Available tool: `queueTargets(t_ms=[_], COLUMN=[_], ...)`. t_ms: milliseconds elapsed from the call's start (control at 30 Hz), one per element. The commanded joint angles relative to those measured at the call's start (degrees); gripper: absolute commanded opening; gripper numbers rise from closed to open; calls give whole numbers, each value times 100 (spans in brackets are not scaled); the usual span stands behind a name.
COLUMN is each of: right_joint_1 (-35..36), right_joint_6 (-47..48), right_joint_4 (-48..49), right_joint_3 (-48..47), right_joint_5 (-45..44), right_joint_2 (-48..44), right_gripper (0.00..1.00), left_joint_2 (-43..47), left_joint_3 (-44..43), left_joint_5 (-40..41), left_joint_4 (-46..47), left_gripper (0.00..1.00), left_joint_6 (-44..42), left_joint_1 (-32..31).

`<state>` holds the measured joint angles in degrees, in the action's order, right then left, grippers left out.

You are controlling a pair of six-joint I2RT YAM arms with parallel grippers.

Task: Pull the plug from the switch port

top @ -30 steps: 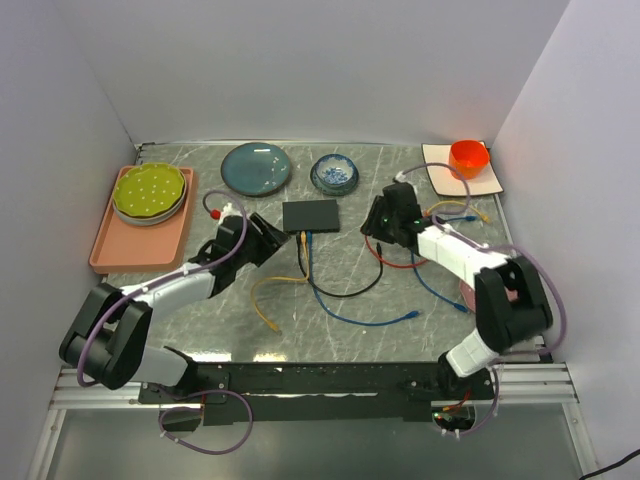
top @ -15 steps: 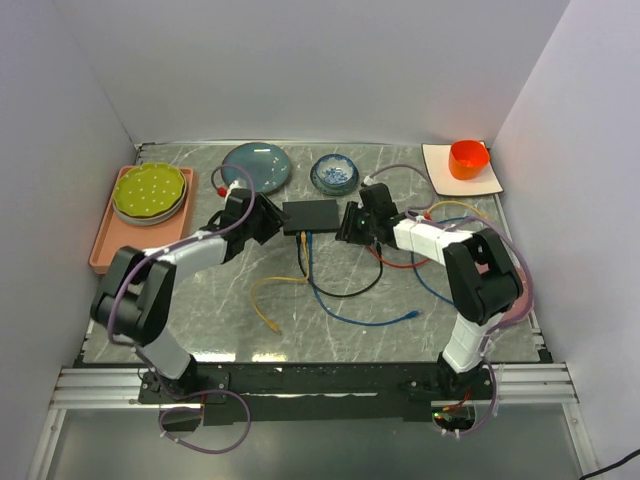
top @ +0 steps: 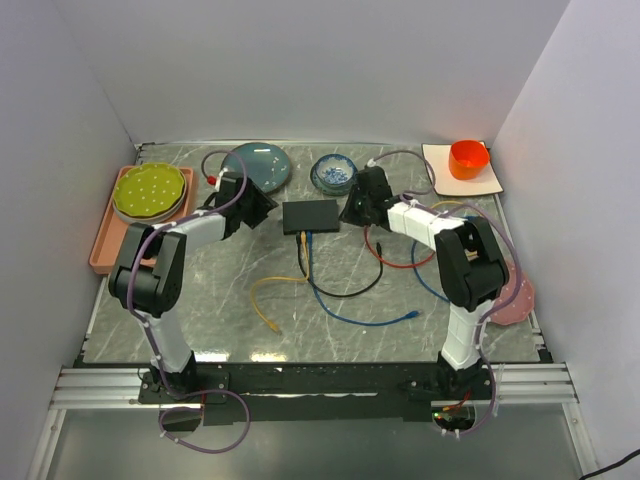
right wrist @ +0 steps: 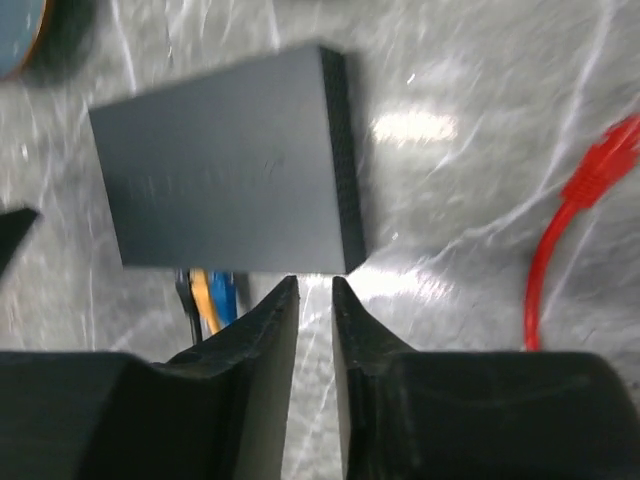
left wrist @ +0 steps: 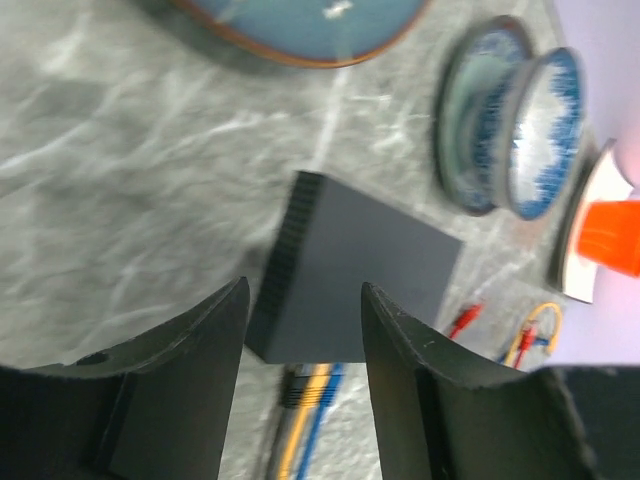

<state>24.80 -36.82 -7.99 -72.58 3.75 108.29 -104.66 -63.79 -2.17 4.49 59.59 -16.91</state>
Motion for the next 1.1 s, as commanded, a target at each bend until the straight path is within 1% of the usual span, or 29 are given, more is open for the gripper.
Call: queueTargets(t_ms=[0,67,233,400,533,700,833,1067], right_joint_1=[-255,-308,-309,-300,-291,-177,-45,218], right_joint_6=[-141,-142,-97,-71,8,78,131,236], right_joint_4=[-290,-457,-546,-291,-291,-334,-248,-116], right_joint_3=[-379,-634,-977,-960,-1100,-1206,-1058,-548], right_joint_5=[-357,-366,-279,-50,134,433,504,364], right_joint_2=[332,490,912,1089,1159,1317,1326,905], right_gripper=[22,19,15,13,13,12,11,9], left_joint_2=[-54,-194,-493,-652,-740,-714,-556,-327], left_joint_3=[174,148,235,393,411,534,745,1167], left_joint_5=[68,-11,-353,-626,-854,-995,-996,-1030], left_joint_4=[-10,-1,297,649,842,1045,1185,1484], left_gripper=[54,53,51,48,44,34,28,20], left_joint_6=[149,201,334,492,545,589,580,624], left_joint_1=[65,73,73,56,-14,-120,-251,-401])
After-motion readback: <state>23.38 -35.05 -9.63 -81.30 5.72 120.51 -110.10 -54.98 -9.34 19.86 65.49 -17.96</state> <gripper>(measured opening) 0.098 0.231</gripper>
